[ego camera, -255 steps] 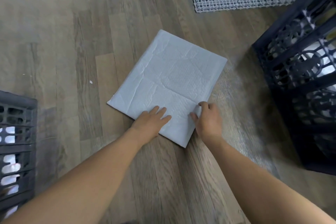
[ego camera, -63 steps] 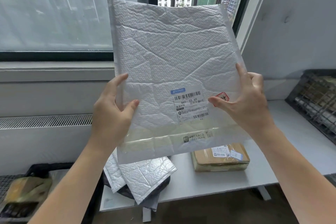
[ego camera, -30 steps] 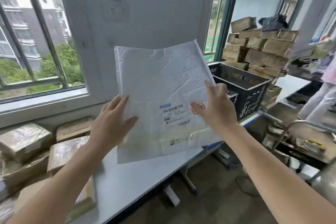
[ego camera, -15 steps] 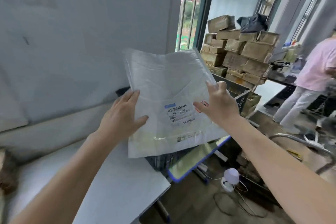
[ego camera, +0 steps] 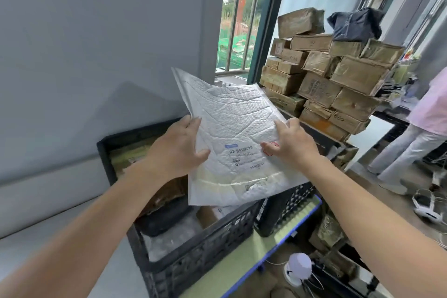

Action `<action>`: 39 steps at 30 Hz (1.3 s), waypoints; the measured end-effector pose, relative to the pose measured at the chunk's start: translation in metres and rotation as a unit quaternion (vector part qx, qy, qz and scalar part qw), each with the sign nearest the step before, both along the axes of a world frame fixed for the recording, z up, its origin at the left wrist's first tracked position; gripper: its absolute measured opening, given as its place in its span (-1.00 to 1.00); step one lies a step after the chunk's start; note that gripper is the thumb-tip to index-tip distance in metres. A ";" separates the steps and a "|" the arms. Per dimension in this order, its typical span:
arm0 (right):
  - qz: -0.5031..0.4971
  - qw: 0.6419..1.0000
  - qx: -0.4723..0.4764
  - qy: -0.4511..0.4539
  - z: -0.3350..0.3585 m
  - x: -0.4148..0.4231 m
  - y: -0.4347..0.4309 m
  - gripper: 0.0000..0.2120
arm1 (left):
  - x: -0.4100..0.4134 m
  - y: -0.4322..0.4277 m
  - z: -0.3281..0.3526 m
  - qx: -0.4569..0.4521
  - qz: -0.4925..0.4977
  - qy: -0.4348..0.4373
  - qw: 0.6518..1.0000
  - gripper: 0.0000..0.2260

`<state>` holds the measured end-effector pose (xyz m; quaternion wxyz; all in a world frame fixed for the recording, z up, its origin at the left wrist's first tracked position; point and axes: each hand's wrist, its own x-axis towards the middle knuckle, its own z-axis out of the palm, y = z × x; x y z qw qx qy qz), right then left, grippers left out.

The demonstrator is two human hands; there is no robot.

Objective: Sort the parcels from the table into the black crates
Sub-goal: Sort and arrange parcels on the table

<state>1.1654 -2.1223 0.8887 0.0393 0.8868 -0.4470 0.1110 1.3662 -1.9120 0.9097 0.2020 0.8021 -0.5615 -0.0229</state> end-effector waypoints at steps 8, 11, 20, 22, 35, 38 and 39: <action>0.086 0.990 0.078 0.078 -0.021 -0.005 -0.147 -0.37 | -0.033 -0.120 0.000 0.076 0.059 0.016 0.995 -0.27; 0.111 0.981 0.096 0.129 -0.029 -0.012 -0.206 -0.44 | -0.056 -0.176 -0.006 0.123 0.091 0.027 0.988 -0.31; 0.188 0.948 0.079 0.245 -0.098 -0.002 -0.299 -0.41 | -0.100 -0.312 -0.064 0.294 0.148 0.046 0.943 -0.45; 0.203 0.944 0.094 0.243 -0.116 0.008 -0.303 -0.42 | -0.096 -0.325 -0.085 0.327 0.165 0.019 0.930 -0.41; 0.343 0.874 0.097 0.330 -0.205 0.090 -0.338 -0.14 | -0.063 -0.394 -0.170 0.580 0.149 -0.100 0.794 0.01; 0.380 0.866 0.145 0.292 -0.229 0.106 -0.345 0.07 | -0.049 -0.399 -0.189 0.555 0.181 -0.035 0.811 0.11; 0.384 0.863 0.156 0.289 -0.237 0.109 -0.349 0.06 | -0.047 -0.398 -0.198 0.549 0.183 -0.008 0.815 0.13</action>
